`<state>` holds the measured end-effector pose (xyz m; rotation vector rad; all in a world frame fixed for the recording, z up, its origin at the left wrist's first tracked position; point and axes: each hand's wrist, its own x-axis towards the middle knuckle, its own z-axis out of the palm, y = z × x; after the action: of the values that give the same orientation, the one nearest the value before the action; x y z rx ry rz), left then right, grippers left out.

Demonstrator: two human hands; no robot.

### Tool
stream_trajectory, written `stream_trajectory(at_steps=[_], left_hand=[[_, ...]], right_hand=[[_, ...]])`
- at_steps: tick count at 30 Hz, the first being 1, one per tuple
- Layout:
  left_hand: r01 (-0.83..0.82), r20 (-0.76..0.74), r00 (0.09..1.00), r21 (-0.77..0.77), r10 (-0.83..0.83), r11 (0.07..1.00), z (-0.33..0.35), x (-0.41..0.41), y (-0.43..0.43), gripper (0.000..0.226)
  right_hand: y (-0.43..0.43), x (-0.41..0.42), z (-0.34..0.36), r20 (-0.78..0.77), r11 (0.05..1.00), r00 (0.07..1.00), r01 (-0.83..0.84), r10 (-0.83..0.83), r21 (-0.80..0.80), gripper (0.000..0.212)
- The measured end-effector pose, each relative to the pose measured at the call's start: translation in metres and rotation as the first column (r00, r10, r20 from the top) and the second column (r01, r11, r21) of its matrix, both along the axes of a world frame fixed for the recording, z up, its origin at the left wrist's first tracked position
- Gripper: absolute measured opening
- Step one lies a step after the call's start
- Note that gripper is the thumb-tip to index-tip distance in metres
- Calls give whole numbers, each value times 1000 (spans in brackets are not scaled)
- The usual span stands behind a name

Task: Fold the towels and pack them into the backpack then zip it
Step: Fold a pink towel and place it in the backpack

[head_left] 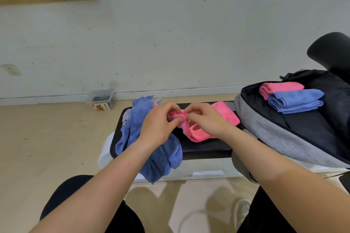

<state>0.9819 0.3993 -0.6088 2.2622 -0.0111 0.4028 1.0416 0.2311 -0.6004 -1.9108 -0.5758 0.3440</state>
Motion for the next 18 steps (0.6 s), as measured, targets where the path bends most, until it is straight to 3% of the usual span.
stream_trajectory(at_steps=[7, 13, 18], left_hand=[[35, 9, 999, -13, -35, 999, 5, -2, -5, 15], [37, 8, 999, -102, -36, 994, 11, -5, -5, 12], [11, 7, 1000, -124, -10, 992, 17, -7, -10, 12]], right_hand=[[-3, 5, 9, -18, 1000, 1000, -7, 7, 5, 16], [-7, 6, 14, 242, 998, 970, -1, 17, -66, 15], [-7, 5, 15, 325, 992, 945, 10, 33, -129, 14]])
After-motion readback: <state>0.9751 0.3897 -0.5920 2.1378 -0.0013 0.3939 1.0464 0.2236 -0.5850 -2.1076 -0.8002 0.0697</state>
